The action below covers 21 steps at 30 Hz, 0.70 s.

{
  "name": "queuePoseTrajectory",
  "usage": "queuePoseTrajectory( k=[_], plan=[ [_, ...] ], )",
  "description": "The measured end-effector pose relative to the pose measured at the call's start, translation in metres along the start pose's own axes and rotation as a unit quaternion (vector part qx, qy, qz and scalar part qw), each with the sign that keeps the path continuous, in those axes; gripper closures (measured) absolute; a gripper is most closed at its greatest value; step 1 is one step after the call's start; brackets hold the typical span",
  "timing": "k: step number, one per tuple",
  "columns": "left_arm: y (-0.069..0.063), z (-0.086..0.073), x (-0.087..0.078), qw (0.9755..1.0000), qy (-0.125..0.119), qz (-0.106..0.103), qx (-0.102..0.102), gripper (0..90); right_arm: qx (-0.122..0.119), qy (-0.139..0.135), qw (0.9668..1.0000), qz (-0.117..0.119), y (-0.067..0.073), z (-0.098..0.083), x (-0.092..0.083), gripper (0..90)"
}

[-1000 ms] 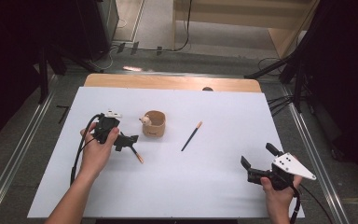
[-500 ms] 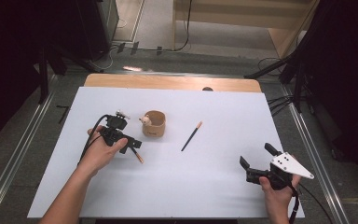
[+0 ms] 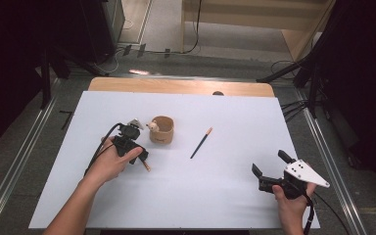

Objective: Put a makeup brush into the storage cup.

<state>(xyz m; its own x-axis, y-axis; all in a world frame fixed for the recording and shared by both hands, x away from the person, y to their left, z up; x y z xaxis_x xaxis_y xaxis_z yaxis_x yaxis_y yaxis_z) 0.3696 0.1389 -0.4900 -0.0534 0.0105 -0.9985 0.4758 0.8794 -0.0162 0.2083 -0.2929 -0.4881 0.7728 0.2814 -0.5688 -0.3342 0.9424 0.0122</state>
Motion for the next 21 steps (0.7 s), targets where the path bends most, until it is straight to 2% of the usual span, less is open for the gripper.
queuePoseTrajectory(
  k=[3,4,6,13,14,15,19,21],
  plan=[
    [-0.0012,0.0022,0.0001,0.9999,0.012,0.009,0.001,35.3,0.001,0.001,1.0,-0.001,-0.0002,-0.0003,0.0008,0.0],
    [-0.0022,0.0027,0.0004,0.9996,0.014,0.023,0.005,35.3,0.001,0.001,1.0,-0.001,-0.0002,-0.0003,0.0008,0.0],
    [-0.0031,0.0032,0.0002,0.9994,0.019,0.028,0.011,37.3,0.0,0.002,1.0,-0.001,-0.0001,-0.0003,0.0013,0.0],
    [-0.004,0.0058,-0.0008,0.999,0.03,0.032,0.011,40.4,0.0,0.004,1.0,-0.001,0.0004,-0.0004,0.002,0.0],
    [-0.0038,0.0059,-0.0015,0.999,0.029,0.032,0.009,43.0,0.001,0.004,1.0,-0.001,0.0004,-0.0006,0.002,0.0],
    [-0.003,0.0059,-0.0027,0.999,0.029,0.033,0.009,50.1,0.001,0.003,1.0,0.0,0.0001,-0.0006,0.0021,0.0],
    [0.0012,0.0048,-0.0044,0.9986,0.035,0.035,0.017,84.0,0.002,0.004,1.0,0.003,-0.0002,-0.0007,0.0023,0.0],
    [0.0027,0.0042,-0.0046,0.9986,0.034,0.031,0.026,84.3,0.002,0.005,1.0,0.004,-0.0002,-0.0008,0.0025,0.0]
  ],
)
Point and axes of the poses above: each handheld gripper's, and its own axes: x roughly forward along the jaws, z roughly out of its top, y roughly to its left, the point moved 2 cm from there along x, roughly forward along the jaws, and after that the axes turned 15 degrees about y, right-handed, at the moved point
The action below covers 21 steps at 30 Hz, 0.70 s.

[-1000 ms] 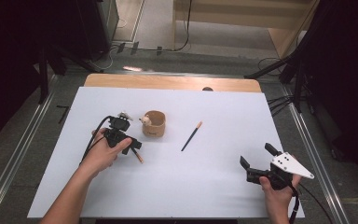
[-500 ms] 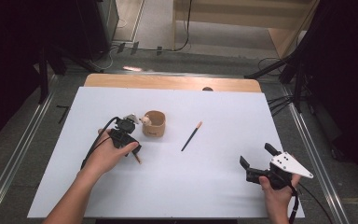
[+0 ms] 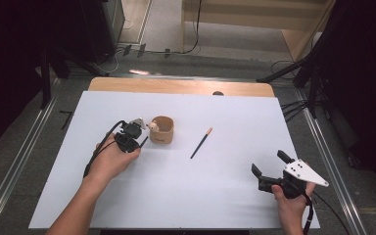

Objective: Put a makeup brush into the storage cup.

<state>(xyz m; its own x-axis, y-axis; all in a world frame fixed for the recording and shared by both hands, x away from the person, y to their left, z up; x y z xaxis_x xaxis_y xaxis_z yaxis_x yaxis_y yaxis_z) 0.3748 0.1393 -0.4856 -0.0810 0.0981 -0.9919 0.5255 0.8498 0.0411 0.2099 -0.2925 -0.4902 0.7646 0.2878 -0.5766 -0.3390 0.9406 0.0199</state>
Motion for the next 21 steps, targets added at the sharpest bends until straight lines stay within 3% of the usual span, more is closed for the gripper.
queuePoseTrajectory(
  k=[5,11,16,21],
  plan=[
    [0.001,-0.002,-0.001,0.9997,0.005,-0.005,0.021,84.6,-0.009,0.003,0.9998,0.018,0.004,0.001,0.002,3.8],
    [0.002,-0.011,-0.004,0.9984,0.008,-0.016,0.053,84.6,-0.029,-0.005,0.9989,0.036,0.021,0.01,0.0,6.4],
    [-0.001,-0.023,-0.015,0.9961,-0.001,-0.041,0.079,84.6,-0.048,-0.012,0.9978,0.045,0.034,0.018,0.0,14.3],
    [-0.005,-0.028,-0.028,0.993,0.004,-0.044,0.11,84.6,-0.094,-0.005,0.993,0.072,0.054,0.027,0.006,21.5]
  ],
)
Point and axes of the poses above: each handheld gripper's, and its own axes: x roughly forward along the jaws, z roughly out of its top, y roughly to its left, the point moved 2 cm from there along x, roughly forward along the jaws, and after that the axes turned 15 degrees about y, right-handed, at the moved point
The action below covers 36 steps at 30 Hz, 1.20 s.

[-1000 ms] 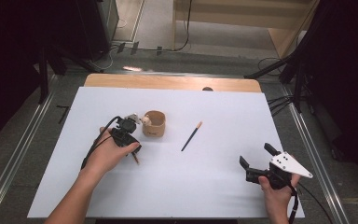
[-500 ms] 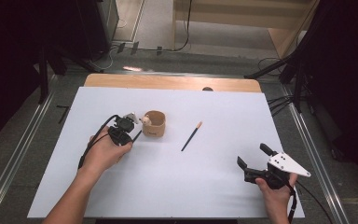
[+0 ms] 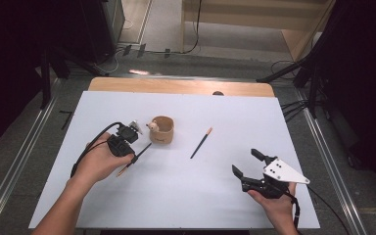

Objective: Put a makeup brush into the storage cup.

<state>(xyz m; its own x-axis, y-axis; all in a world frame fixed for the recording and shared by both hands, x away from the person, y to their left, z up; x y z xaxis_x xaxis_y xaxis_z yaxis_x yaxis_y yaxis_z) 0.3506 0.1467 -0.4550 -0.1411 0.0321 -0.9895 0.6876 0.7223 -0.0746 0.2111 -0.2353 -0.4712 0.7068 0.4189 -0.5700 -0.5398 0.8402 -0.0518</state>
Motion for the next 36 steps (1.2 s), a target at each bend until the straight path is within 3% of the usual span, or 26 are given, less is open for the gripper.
queuePoseTrajectory(
  k=[1,3,7,17,25,34,36],
  plan=[
    [-0.001,0.0,-0.002,1.0,0.0,0.0,0.002,84.6,-0.019,0.001,0.9998,0.005,0.008,0.005,0.006,24.1],
    [-0.004,0.001,-0.005,0.9999,0.0,-0.003,0.014,84.6,-0.026,0.002,0.9996,0.004,0.011,0.007,0.008,25.0],
    [-0.011,0.003,-0.011,0.9993,0.008,-0.004,0.036,84.7,-0.072,0.006,0.9974,0.005,0.029,0.019,0.02,31.9],
    [-0.033,0.014,-0.02,0.997,0.004,-0.021,0.075,84.7,-0.169,0.01,0.9855,0.012,0.066,0.046,0.052,41.1],
    [-0.049,0.025,-0.023,0.9947,0.011,-0.017,0.101,84.7,-0.198,0.011,0.9801,0.015,0.077,0.052,0.077,41.1],
    [-0.06,0.036,-0.023,0.9925,0.01,-0.028,0.118,84.6,-0.216,0.02,0.9761,0.01,0.08,0.054,0.088,41.6],
    [-0.061,0.036,-0.025,0.9921,0.01,-0.029,0.122,84.6,-0.226,0.019,0.9739,0.008,0.08,0.055,0.091,42.0]
  ],
)
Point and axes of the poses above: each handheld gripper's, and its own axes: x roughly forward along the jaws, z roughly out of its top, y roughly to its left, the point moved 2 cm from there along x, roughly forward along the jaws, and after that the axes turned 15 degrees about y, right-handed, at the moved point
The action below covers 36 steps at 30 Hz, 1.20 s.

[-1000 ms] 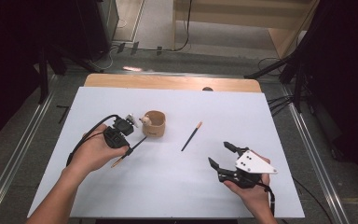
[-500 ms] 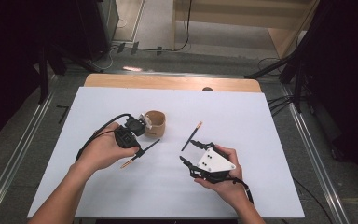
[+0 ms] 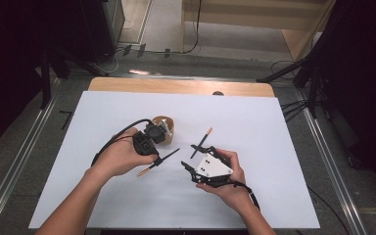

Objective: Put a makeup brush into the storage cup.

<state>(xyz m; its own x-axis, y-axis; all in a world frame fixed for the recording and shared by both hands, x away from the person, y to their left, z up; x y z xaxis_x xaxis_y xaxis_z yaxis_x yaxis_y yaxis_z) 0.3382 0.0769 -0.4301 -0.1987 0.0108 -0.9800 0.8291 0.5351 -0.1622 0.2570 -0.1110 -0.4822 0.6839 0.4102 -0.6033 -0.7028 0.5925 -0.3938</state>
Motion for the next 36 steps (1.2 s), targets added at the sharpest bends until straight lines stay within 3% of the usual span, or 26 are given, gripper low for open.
queuePoseTrajectory(
  k=[16,20,23,36],
  plan=[
    [-0.004,0.005,-0.006,0.9997,0.001,-0.016,0.017,84.6,-0.073,0.006,0.9971,-0.024,0.008,0.008,0.021,46.8],
    [-0.008,0.008,-0.006,0.9996,0.003,-0.018,0.023,84.6,-0.1,0.007,0.9941,-0.042,0.01,0.008,0.025,48.3],
    [-0.01,0.01,-0.005,0.9995,0.003,-0.02,0.025,84.6,-0.129,0.016,0.99,-0.055,0.012,0.011,0.028,49.8],
    [-0.012,0.011,-0.005,0.999,0.004,-0.026,0.036,84.6,-0.165,0.029,0.9837,-0.066,0.017,0.014,0.033,61.0]
  ],
)
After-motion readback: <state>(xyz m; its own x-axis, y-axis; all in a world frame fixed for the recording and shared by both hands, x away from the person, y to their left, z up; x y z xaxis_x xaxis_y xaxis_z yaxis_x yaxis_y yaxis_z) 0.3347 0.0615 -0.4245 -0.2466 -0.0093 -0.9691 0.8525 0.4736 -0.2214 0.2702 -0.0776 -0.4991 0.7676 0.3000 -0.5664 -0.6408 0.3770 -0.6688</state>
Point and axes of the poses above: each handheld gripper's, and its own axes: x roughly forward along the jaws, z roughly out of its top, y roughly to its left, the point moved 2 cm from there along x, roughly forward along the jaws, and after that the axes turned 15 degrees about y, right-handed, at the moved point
